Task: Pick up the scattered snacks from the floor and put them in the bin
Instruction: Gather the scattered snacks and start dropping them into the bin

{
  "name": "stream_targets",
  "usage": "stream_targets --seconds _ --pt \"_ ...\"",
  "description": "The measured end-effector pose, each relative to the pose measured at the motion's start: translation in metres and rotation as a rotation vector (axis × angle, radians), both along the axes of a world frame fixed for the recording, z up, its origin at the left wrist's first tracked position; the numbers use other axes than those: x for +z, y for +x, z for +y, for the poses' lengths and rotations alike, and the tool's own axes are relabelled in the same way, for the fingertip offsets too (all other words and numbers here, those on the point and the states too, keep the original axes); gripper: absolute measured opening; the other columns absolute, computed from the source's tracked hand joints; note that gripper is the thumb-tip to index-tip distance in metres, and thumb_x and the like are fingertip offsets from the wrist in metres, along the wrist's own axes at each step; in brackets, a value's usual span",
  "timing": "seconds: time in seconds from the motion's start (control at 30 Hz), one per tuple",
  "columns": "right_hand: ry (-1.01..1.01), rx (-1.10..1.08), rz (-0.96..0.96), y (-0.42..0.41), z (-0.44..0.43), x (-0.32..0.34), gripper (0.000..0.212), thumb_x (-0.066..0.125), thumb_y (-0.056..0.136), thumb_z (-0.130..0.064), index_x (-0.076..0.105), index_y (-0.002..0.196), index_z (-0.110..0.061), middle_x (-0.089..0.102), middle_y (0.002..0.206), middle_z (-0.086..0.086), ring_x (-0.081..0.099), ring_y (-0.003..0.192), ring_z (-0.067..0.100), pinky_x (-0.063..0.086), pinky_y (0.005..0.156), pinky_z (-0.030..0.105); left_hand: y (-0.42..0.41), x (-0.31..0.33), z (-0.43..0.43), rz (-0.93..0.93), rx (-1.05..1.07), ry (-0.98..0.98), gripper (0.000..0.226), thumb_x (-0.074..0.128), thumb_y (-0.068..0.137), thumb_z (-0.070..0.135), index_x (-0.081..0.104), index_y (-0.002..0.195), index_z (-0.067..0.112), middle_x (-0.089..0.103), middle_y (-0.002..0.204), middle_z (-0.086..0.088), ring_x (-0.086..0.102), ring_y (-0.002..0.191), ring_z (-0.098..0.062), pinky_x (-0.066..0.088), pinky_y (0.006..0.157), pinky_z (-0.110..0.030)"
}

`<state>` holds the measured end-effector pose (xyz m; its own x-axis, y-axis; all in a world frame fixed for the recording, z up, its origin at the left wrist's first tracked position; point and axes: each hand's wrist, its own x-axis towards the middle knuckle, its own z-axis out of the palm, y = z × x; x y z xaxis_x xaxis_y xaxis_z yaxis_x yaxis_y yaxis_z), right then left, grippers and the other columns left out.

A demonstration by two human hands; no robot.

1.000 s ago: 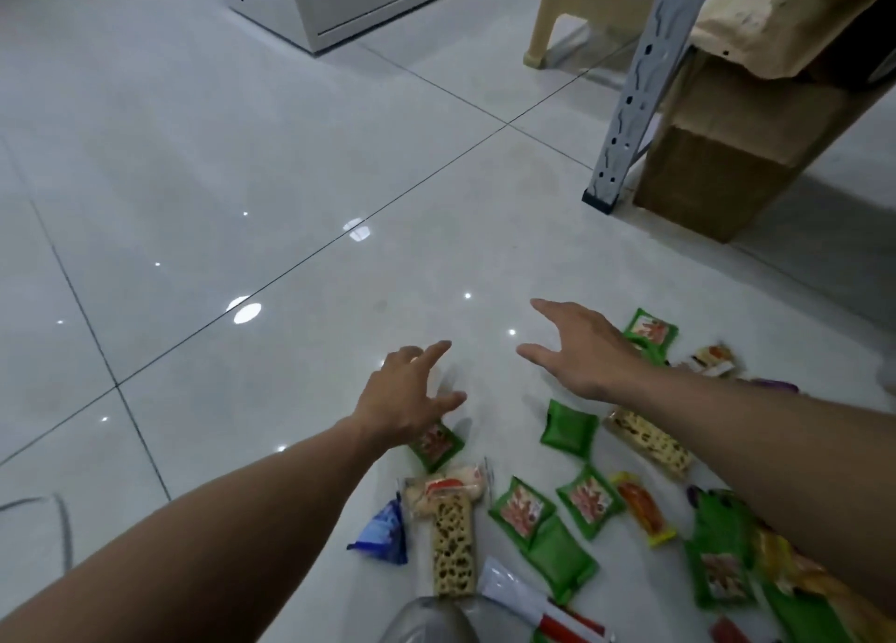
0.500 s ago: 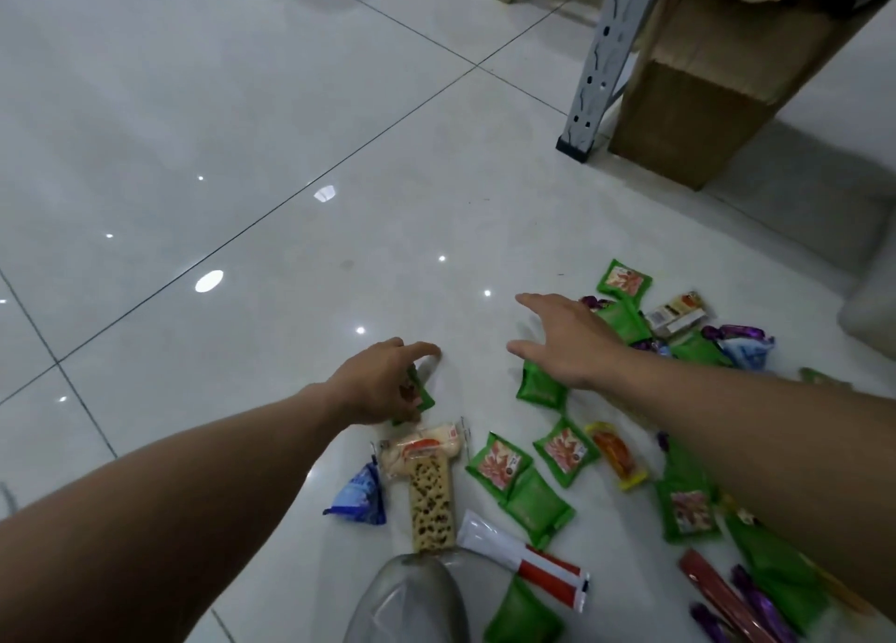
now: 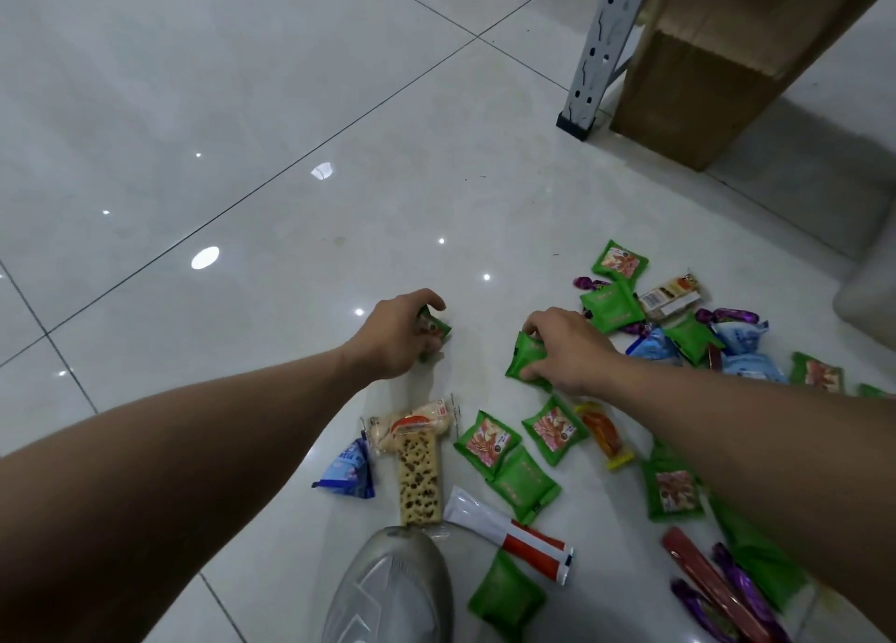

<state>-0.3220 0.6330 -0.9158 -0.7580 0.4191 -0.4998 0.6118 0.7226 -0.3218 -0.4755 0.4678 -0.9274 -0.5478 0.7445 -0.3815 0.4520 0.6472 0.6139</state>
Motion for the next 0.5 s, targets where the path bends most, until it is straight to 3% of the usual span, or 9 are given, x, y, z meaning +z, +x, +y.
stream_targets --seconds 0.13,0.27,0.4,0.5 --pt "-0.024 -0.030 0.072 -0.002 0.002 -0.001 0.049 0.081 0.075 -0.024 0.058 0.115 -0.010 0.054 0.115 0.006 0.053 0.104 0.025 0.047 0.090 0.037 0.005 0.003 0.012 -0.092 0.081 0.049 0.041 0.064 0.089 0.012 0.053 0.126 0.024 0.055 0.120 -0.009 0.053 0.102 -0.023 0.045 0.083 -0.027" --pt "-0.113 -0.213 0.206 -0.005 0.012 0.003 0.034 0.080 0.074 -0.010 0.063 0.104 -0.007 0.064 0.105 0.009 0.059 0.094 0.024 0.049 0.080 0.031 0.009 0.009 0.023 -0.221 0.200 0.132 0.037 0.068 0.087 0.017 0.055 0.120 0.028 0.058 0.111 -0.011 0.059 0.098 -0.025 0.052 0.082 -0.029" --pt "-0.210 -0.380 0.254 -0.008 0.027 0.014 0.042 0.079 0.075 -0.004 0.062 0.113 -0.006 0.062 0.100 0.006 0.056 0.090 0.018 0.046 0.080 0.027 0.010 0.018 0.039 -0.275 0.260 0.181 0.036 0.070 0.085 0.016 0.056 0.115 0.029 0.060 0.107 -0.012 0.062 0.096 -0.027 0.056 0.082 -0.036" --pt "-0.246 -0.533 0.321 -0.008 0.042 0.025 0.043 0.078 0.077 -0.007 0.061 0.117 -0.005 0.057 0.096 0.002 0.056 0.093 0.017 0.048 0.086 0.028 0.013 0.028 0.053 -0.302 0.272 0.224 0.035 0.071 0.084 0.014 0.056 0.111 0.030 0.063 0.102 -0.014 0.063 0.089 -0.027 0.054 0.067 -0.032"
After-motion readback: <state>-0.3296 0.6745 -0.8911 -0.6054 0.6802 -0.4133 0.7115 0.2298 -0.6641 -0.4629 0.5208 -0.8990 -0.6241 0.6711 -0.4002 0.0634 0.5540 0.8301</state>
